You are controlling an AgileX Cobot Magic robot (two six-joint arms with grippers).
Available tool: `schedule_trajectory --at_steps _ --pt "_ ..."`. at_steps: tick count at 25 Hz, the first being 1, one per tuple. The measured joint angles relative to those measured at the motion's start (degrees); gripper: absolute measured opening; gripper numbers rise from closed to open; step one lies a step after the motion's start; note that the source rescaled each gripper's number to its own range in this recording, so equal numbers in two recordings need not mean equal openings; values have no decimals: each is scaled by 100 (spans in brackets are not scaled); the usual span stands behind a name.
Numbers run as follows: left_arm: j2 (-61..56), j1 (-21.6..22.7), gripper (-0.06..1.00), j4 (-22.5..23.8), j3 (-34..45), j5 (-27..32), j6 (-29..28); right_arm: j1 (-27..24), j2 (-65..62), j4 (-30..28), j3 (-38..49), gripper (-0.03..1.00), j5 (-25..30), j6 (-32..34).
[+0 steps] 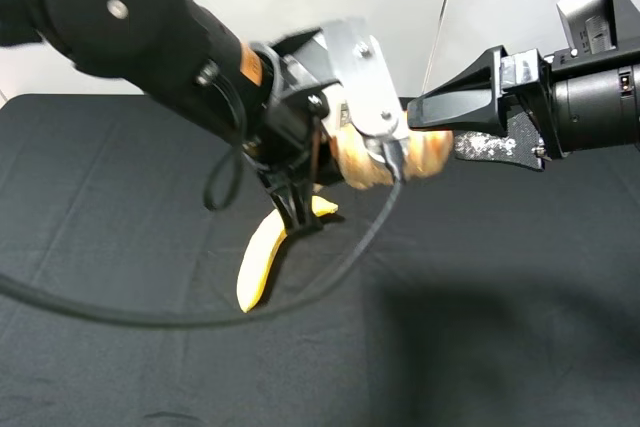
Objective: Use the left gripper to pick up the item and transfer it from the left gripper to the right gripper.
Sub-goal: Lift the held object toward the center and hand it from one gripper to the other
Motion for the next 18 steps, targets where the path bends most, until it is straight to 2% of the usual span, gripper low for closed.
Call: schedule_trajectory --at_steps 4,18 --pt "213 -125 1 -12 -12 -207 6 0 28 18 -6 100 12 -41" --pt "302 -141 0 -18 -370 -570 6 0 38 -211 -17 100 141 -73"
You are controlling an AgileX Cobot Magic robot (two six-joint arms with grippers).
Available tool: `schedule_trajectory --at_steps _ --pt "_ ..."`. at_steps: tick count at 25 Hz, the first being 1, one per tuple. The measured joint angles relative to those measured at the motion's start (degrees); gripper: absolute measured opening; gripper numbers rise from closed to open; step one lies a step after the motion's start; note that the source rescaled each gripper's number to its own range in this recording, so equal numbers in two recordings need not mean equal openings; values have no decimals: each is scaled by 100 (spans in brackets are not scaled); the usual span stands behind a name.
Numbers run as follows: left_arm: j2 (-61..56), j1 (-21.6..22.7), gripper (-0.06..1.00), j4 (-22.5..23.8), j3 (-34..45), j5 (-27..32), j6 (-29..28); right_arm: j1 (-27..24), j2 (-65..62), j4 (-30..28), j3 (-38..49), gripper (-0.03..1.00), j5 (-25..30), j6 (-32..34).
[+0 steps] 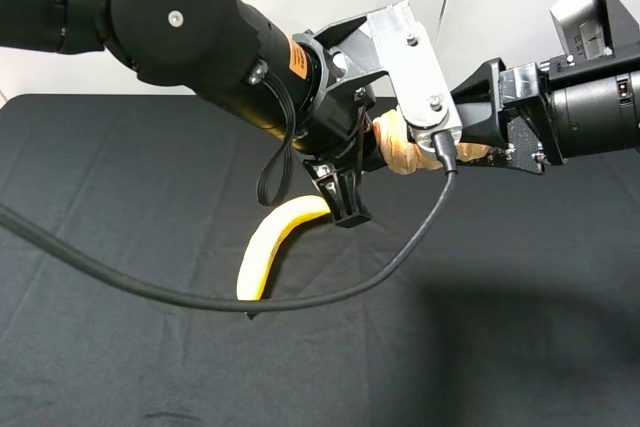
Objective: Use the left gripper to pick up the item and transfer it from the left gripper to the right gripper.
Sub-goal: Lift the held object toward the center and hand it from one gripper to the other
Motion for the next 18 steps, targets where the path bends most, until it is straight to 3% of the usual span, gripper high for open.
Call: schedule_trajectory --at_steps 2,4,5,8,9,18 --pt "8 0 0 0 0 6 0 0 0 0 0 96 -10 0" --pt "8 0 0 0 0 11 0 0 0 23 0 83 -24 -39" --pt "8 0 0 0 0 11 0 0 0 37 0 71 -26 -71" --pt "13 0 0 0 0 25 0 0 0 69 0 19 -37 -162" --pt "13 0 0 0 0 25 0 0 0 70 0 7 -38 -184" --pt "13 0 3 0 0 -89 0 0 0 84 0 5 -193 -219"
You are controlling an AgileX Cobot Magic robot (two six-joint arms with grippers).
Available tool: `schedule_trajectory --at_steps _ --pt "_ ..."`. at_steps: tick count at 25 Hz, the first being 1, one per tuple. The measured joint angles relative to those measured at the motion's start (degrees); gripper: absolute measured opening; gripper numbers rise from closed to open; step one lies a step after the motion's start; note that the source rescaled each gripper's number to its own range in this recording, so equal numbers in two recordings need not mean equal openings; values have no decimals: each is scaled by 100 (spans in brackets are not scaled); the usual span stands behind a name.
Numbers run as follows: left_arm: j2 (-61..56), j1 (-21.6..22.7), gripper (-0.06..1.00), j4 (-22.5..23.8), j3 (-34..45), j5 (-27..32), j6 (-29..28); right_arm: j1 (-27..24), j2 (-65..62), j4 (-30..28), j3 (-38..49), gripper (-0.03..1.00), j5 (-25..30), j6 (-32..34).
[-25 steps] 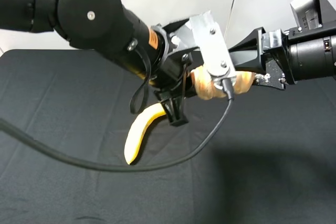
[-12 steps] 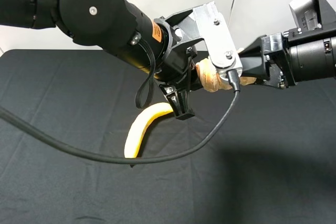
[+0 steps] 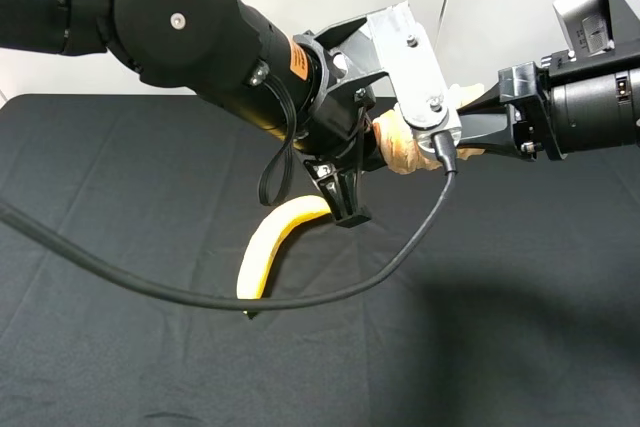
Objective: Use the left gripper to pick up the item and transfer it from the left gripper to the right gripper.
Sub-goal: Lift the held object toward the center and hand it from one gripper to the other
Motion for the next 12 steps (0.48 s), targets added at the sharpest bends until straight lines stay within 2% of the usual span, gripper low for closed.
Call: schedule_trajectory --at_steps 2,5,6,8,12 --pt "18 0 20 11 0 -88 0 0 0 6 0 5 -12 0" --pt "25 7 70 46 0 -388 -43 0 0 2 0 5 -70 -4" --pt "25 7 80 52 0 -451 -69 0 0 -4 0 5 -75 -4" --pt "25 7 92 57 0 -492 -109 0 0 -4 0 5 -81 -4" --pt "25 7 99 63 0 -503 -127 0 0 -4 0 3 -81 -4"
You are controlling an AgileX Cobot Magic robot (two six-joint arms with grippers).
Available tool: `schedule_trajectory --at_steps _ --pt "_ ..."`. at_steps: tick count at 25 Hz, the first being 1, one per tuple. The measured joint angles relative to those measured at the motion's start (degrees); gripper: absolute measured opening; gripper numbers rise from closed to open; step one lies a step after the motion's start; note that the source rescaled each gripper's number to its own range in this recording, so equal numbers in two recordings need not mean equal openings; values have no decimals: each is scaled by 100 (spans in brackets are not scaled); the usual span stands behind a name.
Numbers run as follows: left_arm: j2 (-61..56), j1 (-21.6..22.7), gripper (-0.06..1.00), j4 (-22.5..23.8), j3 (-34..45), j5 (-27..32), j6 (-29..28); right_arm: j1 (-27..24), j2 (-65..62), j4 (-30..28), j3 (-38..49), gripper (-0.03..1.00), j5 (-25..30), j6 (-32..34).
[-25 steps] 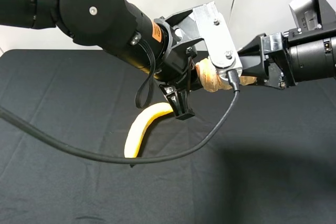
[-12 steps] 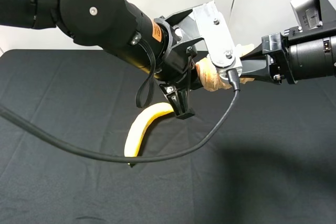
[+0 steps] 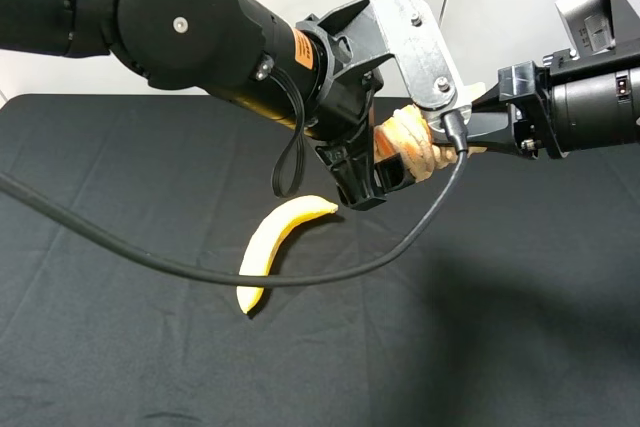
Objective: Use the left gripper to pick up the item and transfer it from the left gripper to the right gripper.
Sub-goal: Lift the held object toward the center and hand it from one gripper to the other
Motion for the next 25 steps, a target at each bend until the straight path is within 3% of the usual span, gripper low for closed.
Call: schedule_trajectory --at_steps 5,17,20,25 --pt "0 -6 100 -33 0 135 -26 0 0 0 0 3 0 5" --pt "-1024 -6 100 -17 0 1794 -131 0 0 0 0 3 -6 43" --pt "-1357 -6 100 233 0 2224 -614 0 0 0 0 3 -11 76" --pt "-1893 -6 100 1061 0 3083 -2026 0 0 0 0 3 -11 92"
